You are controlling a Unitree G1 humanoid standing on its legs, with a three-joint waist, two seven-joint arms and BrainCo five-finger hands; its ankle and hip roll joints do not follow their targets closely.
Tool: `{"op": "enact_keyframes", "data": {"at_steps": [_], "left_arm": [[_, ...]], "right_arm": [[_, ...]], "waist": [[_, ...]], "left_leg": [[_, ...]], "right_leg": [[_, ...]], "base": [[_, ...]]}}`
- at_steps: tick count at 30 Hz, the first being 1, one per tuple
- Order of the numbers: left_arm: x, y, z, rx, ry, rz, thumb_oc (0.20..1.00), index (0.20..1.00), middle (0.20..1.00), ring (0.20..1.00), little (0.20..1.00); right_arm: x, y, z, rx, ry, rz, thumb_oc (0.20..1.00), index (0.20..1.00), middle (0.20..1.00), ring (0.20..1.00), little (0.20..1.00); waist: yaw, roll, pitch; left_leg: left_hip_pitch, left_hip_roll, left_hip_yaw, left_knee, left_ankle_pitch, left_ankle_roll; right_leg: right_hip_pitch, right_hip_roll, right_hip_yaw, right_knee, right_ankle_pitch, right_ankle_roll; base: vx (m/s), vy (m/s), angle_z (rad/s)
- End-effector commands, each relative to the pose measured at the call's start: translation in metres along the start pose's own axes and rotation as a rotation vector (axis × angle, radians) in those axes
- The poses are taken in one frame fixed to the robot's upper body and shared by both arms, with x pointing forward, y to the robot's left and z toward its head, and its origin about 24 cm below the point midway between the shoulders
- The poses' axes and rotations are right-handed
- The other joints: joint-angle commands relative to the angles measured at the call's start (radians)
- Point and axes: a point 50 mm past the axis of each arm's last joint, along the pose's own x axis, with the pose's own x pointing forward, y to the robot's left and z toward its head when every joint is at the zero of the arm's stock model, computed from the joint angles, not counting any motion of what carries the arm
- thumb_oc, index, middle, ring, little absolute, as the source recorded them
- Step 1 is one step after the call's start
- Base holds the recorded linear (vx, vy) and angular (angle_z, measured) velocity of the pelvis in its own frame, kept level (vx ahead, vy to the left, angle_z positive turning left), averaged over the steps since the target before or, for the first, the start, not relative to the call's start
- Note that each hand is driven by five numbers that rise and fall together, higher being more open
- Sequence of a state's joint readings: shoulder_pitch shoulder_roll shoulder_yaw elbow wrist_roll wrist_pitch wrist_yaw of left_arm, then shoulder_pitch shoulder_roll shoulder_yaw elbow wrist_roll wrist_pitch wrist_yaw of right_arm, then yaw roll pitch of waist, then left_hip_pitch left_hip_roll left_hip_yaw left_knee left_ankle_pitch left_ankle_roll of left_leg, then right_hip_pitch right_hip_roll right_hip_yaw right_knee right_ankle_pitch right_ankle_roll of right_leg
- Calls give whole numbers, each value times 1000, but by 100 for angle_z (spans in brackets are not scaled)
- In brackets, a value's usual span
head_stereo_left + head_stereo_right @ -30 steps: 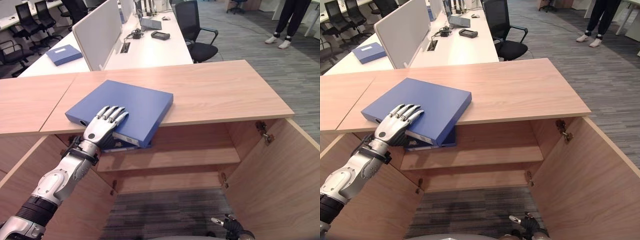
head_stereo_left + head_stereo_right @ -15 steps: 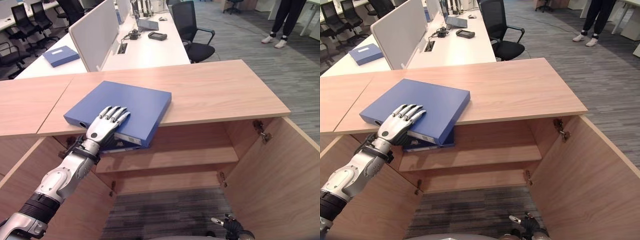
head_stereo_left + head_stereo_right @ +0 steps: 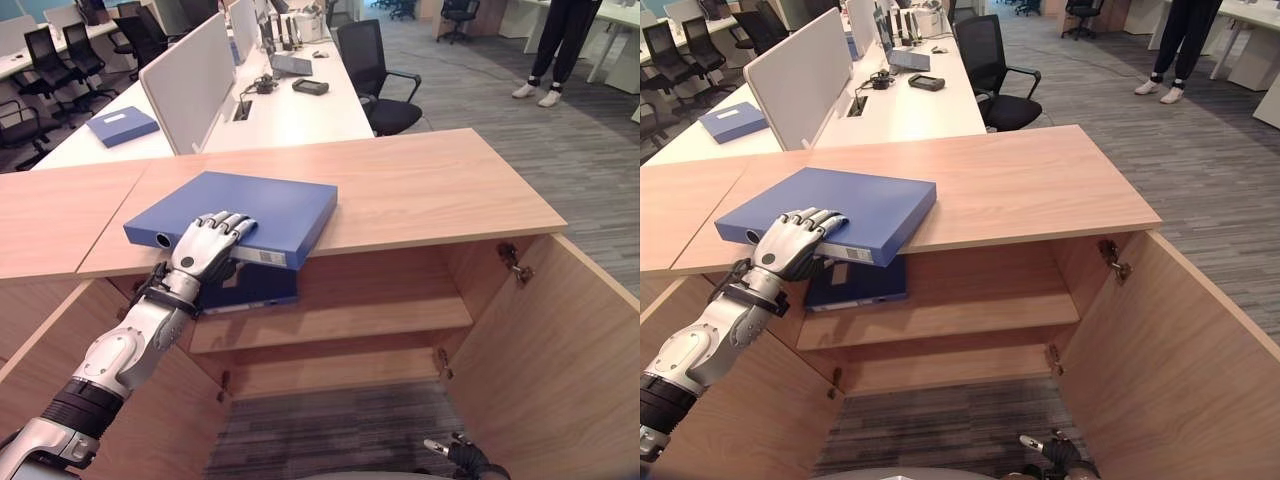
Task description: Put the empty folder in the office cabinet
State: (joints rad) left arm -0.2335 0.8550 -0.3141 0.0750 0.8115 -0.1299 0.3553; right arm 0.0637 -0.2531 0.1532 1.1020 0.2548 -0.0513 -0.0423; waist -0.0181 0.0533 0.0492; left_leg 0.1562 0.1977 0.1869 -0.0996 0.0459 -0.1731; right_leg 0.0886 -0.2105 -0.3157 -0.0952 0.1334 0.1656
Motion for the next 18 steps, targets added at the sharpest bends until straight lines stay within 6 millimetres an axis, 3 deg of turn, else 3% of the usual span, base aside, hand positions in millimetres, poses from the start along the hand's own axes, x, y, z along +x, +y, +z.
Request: {"op": "enact_keyframes", "data": {"at_steps": [1, 12, 18], "left_arm": [[17, 13, -10, 34, 19, 30, 200, 200, 200, 200, 200], [15, 15, -13, 44, 30, 36, 200, 200, 200, 200, 200], [14, 36, -16, 34, 33, 123, 200, 200, 200, 200, 200]], "right_arm": [[7, 12, 33, 28, -78, 20, 1000, 1000, 1000, 1000, 1000], [7, 12, 32, 27, -74, 17, 1000, 1000, 1000, 1000, 1000], [7, 12, 31, 36, -71, 14, 1000, 1000, 1000, 1000, 1000]], "waist": [[5, -6, 71], [9, -5, 68], [17, -2, 66]], "left_leg": [[30, 0, -52, 12, -77, -8], [30, 1, -56, 12, -75, -9], [28, 1, -61, 12, -74, -10]], "right_leg": [[79, -3, -21, 11, -118, 58], [84, -1, -24, 11, -123, 56], [87, -2, -29, 11, -124, 55]], "base": [[0, 0, 0], [0, 0, 0], [0, 0, 0]]}}
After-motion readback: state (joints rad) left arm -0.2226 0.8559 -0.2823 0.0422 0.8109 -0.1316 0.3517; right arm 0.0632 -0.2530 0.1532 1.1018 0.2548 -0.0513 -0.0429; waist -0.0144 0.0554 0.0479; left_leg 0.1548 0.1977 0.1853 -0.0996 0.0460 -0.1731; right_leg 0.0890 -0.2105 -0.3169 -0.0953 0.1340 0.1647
